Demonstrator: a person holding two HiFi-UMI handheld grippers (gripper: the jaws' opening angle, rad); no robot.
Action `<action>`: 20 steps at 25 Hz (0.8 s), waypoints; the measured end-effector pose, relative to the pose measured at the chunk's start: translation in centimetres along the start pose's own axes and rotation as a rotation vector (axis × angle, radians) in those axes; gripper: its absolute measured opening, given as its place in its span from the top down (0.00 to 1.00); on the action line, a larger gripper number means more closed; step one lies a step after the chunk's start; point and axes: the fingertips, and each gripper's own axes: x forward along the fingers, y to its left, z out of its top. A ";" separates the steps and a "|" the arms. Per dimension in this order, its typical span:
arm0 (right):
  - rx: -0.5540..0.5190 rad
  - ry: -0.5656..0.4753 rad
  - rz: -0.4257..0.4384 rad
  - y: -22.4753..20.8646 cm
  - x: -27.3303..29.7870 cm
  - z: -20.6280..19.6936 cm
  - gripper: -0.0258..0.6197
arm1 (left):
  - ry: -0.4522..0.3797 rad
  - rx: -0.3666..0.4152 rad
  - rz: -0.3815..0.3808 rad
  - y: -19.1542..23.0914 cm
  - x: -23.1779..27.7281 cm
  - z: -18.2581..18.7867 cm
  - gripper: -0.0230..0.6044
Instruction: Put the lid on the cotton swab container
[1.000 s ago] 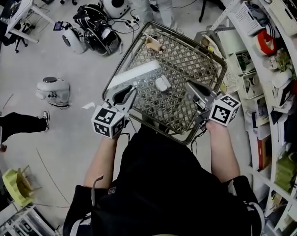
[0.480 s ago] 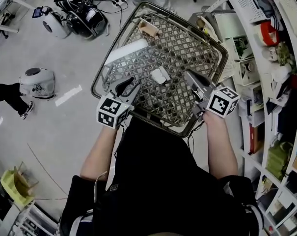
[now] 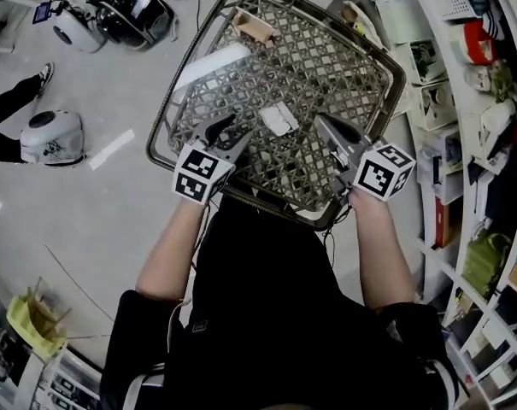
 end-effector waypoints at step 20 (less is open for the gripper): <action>0.050 0.035 -0.039 -4.2 4.6 -4.7 0.94 | 0.133 0.120 -0.157 -3.0 6.8 -3.7 0.67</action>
